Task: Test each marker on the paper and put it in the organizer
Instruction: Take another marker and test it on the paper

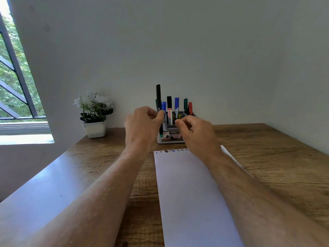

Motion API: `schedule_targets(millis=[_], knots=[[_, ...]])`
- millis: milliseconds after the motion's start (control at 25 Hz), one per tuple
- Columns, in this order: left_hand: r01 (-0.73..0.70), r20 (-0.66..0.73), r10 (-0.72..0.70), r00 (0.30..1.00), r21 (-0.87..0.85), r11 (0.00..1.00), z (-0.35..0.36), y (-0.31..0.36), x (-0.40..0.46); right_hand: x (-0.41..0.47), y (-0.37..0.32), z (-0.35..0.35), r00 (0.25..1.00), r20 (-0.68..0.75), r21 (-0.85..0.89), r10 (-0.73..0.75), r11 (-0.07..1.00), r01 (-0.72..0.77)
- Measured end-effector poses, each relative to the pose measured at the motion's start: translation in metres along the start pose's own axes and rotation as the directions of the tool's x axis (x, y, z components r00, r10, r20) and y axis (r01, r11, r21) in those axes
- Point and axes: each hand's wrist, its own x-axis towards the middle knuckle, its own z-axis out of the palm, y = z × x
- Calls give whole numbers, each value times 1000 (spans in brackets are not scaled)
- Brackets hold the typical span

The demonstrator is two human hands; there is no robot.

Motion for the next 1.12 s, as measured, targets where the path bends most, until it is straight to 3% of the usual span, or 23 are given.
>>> schedule_targets(millis=[320,520,680,800,1000,1120], knots=[[-151,36,166,985,-269,951,10,7,-9,4,-19,-7,994,-8,331,112,938,-103],[-230,137,280,950,-300,926,11,12,-17,7,-24,-13,971,94,579,219,781,-232],[-153,185,226,956,-341,927,11,10,-16,8,-21,-14,939,156,685,308,651,-327],[-69,130,123,984,-357,931,11,7,-13,8,-16,-15,938,140,669,318,667,-327],[96,159,-20,987,-482,871,9,6,-9,3,-13,-7,944,246,353,218,887,-297],[170,187,-80,979,-531,830,10,3,-7,2,-15,-6,940,252,318,229,898,-304]])
